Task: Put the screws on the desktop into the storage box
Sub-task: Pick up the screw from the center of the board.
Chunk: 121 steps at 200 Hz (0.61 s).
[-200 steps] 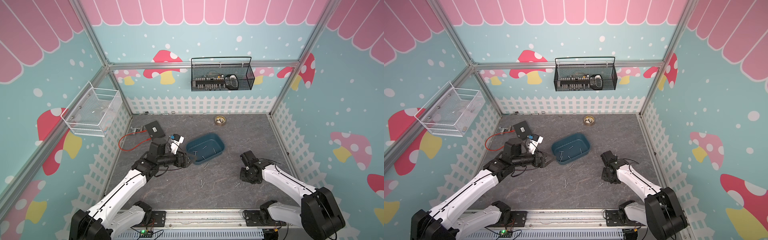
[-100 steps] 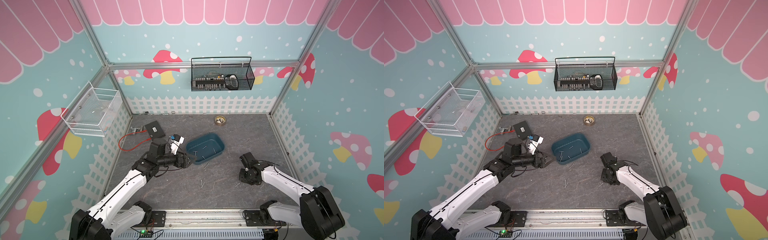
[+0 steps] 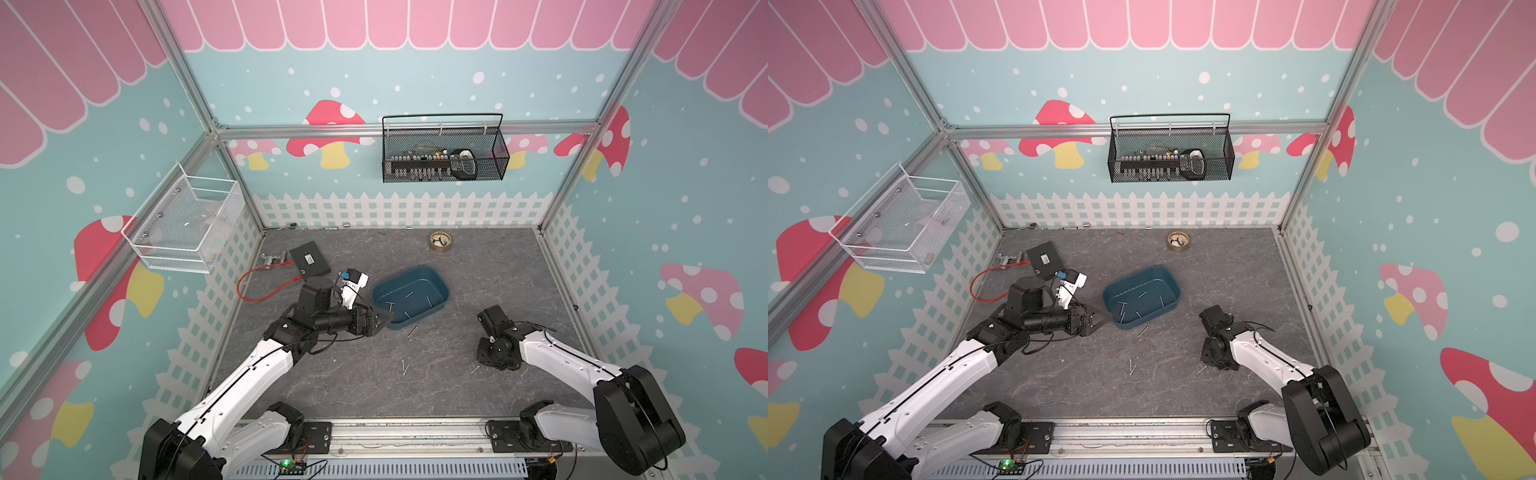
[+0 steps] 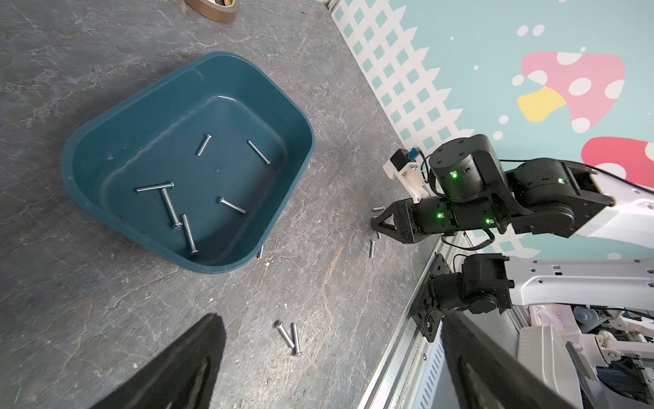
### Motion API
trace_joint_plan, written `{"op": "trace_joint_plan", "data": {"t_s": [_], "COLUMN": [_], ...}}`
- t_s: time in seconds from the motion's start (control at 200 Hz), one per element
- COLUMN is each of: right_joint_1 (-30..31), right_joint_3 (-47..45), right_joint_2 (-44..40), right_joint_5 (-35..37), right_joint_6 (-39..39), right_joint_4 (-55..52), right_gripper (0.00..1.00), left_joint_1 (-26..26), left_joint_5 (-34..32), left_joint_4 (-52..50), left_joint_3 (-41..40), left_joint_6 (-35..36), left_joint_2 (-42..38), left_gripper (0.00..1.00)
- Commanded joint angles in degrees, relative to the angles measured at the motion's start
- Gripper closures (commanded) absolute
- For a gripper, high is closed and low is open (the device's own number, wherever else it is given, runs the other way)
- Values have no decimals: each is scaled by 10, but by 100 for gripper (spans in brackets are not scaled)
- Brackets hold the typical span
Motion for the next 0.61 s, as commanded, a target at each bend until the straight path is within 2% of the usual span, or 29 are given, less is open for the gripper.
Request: {"op": "trace_joint_plan", "data": {"t_s": [0.0, 0.21, 0.6], "right_joint_1": [8, 23, 55], "right_joint_3": [-19, -1, 87], "right_joint_2": [25, 37, 64], "right_joint_5": [6, 20, 43], "right_joint_6": [8, 7, -29], "right_joint_4": [5, 7, -6], "right_gripper": [85, 93, 99], "left_joint_1": [3, 17, 20], "left_joint_5": [4, 5, -3], "left_joint_4": [13, 14, 14], "left_joint_3": [-8, -8, -9], "left_joint_6": [-2, -2, -2], "left_joint_2": [-3, -2, 5], "left_gripper": [1, 1, 1]}}
